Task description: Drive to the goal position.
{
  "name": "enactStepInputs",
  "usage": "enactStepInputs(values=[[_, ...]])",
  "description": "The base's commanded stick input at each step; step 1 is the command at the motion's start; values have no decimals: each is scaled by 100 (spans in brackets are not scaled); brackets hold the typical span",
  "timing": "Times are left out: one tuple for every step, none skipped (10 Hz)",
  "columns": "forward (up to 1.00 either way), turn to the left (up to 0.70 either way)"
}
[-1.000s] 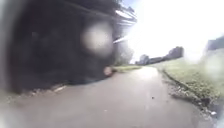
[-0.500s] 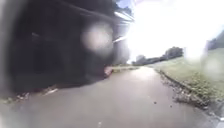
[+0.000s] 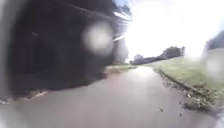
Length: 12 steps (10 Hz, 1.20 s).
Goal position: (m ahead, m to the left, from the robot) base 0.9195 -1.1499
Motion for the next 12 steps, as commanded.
enactStepInputs(values=[[45, 0], [45, 0], [45, -27], [45, -27], [45, -27], [45, -27], [45, -27], [45, -27], [45, -27], [45, -27], [45, -27], [45, -27]])
